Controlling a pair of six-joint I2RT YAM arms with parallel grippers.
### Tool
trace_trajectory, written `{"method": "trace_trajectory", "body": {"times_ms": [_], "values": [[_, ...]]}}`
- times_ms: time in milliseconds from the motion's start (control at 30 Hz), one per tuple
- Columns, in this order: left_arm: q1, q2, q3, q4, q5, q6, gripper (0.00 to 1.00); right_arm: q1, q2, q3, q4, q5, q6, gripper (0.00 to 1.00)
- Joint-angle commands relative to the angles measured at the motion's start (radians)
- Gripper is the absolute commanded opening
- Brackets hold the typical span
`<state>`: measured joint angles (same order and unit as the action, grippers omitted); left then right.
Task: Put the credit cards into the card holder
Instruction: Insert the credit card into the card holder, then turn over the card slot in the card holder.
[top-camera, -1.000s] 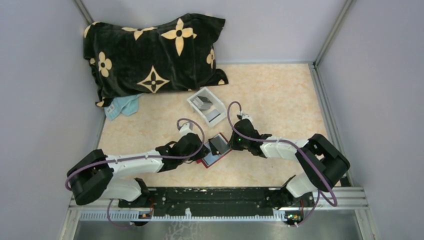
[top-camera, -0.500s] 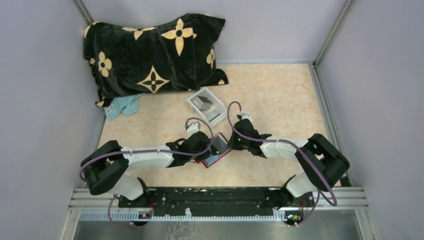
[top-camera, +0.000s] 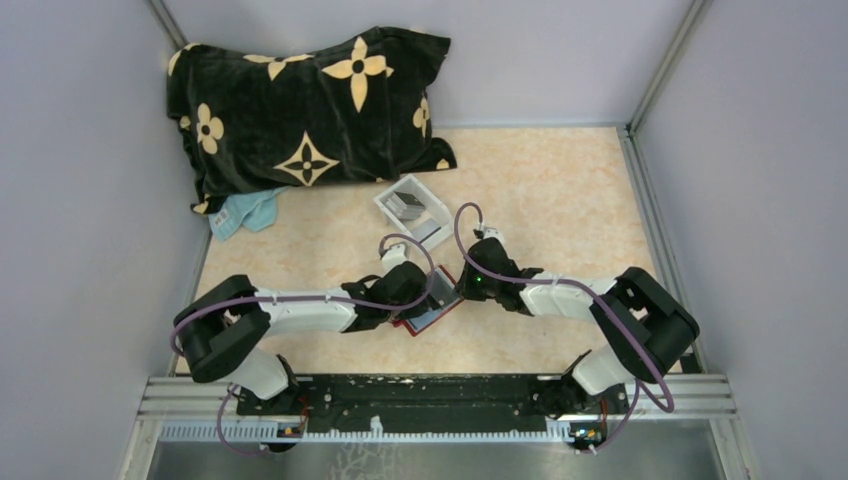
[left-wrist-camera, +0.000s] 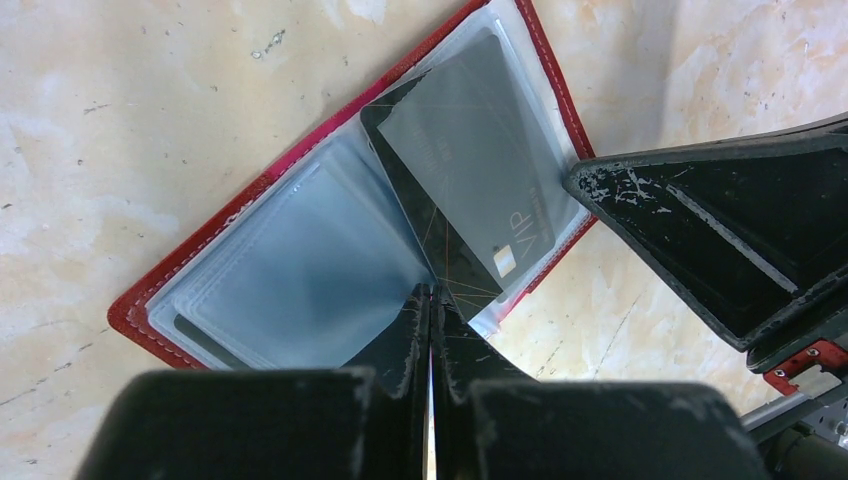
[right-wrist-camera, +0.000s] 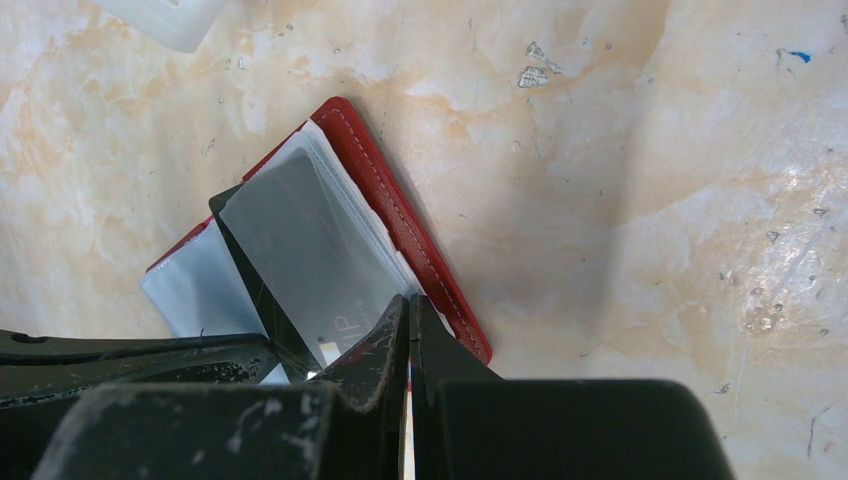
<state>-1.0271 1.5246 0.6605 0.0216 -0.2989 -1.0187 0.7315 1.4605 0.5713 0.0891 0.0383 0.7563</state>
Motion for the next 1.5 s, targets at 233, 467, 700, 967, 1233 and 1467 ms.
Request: {"method": "trace_trajectory", "body": {"times_ms": [233,467,700,967,1233,1467], "values": [[-0.018,0.061,0.040,-0.031,0.016,0.026,0.01,0.029,0.009,0.022,-0.051,0.007,-0.008,0.00],[-0.027,0.080,0.062,-0.031,0.014,0.027,0.02,0.036,0.003,0.019,-0.052,0.011,-0.005,0.00],[-0.031,0.076,0.077,-0.039,0.007,0.025,0.02,0.041,-0.005,0.028,-0.065,0.016,-0.007,0.00],[-0.033,-0.012,0.063,-0.093,-0.041,0.017,0.06,0.042,-0.071,0.049,-0.093,0.026,-0.034,0.00],[-0.034,-0.074,0.052,-0.096,-0.051,0.015,0.11,0.044,-0.138,0.070,-0.115,0.020,-0.059,0.00],[-0.046,-0.138,0.021,-0.146,-0.071,-0.001,0.12,0.043,-0.195,0.068,-0.154,0.055,-0.077,0.10]]}}
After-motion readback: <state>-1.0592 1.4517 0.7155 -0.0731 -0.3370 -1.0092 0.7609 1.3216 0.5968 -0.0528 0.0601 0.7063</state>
